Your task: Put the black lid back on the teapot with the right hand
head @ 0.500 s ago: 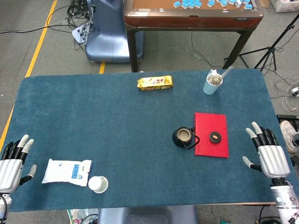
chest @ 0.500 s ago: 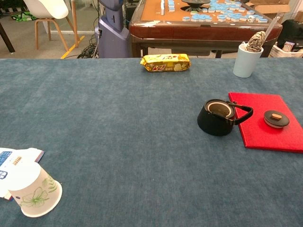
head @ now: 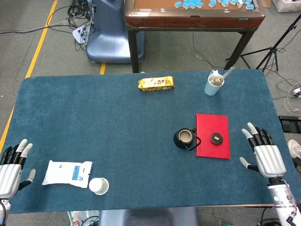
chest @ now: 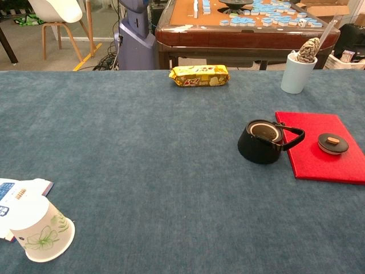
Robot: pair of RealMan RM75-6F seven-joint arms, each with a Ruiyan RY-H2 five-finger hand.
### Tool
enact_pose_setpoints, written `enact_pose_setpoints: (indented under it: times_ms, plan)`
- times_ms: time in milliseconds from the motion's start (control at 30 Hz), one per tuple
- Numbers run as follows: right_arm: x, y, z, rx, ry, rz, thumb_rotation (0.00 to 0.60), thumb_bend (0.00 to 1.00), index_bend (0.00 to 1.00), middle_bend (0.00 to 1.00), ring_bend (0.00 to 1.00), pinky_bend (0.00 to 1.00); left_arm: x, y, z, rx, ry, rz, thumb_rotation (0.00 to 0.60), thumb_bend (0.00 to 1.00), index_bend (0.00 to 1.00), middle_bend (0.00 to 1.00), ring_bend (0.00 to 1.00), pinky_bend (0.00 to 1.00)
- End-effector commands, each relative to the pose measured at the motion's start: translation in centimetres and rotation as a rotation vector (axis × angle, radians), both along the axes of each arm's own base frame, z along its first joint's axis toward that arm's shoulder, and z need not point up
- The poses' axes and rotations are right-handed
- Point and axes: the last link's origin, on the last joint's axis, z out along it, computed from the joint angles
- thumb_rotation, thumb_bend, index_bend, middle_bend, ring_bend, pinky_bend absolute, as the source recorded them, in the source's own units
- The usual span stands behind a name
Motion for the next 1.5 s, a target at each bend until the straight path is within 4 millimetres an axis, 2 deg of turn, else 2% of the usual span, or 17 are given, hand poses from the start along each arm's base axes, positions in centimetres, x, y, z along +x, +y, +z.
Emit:
enact_pose_setpoints:
  times_ms: [33,400,600,833,1167,1500]
  plan:
    - [-0.1,-0.3,-0.1,0.031,-0.013,-0.002,0.6,0.25,0.09,0.0,0.0,0.0,0.0,-0.2,0.2,0.007,-0.002,-0.004,0.6,0.39,0.0,0.0,0.0,0.0]
    - [-1.3,-3.8,-1.1,0.109,-0.004,-0.074,0.6,0.25,0.09,0.0,0.0,0.0,0.1,-0.3,-0.1,-0.022,-0.016,-0.024,0.6,0.39,0.0,0.0,0.0,0.0]
    - [-0.6,-5.8,-1.4,0.142,-0.012,-0.089,0.6,0.25,0.19,0.0,0.0,0.0,-0.5,-0.1,-0.1,-0.029,-0.021,-0.006,0.6,0.39,0.0,0.0,0.0,0.0]
    - [0.5,-8.1,-1.8,0.194,0.065,-0.111,0.6,0.24,0.24,0.0,0.0,0.0,-0.9,0.2,-0.2,-0.034,-0.022,0.011,0.6,0.39,0.0,0.0,0.0,0.0]
    - [1.0,-10.0,-3.8,0.237,0.143,-0.141,0.6,0.24,0.24,0.0,0.0,0.0,-1.5,0.4,-0.1,-0.031,-0.031,0.015,0.6,0.39,0.0,0.0,0.0,0.0]
    - [1.4,-10.9,-5.6,0.269,0.155,-0.145,0.6,0.24,0.24,0.0,0.0,0.0,-2.3,0.6,-0.1,-0.031,-0.039,0.029,0.6,0.39,0.0,0.0,0.0,0.0]
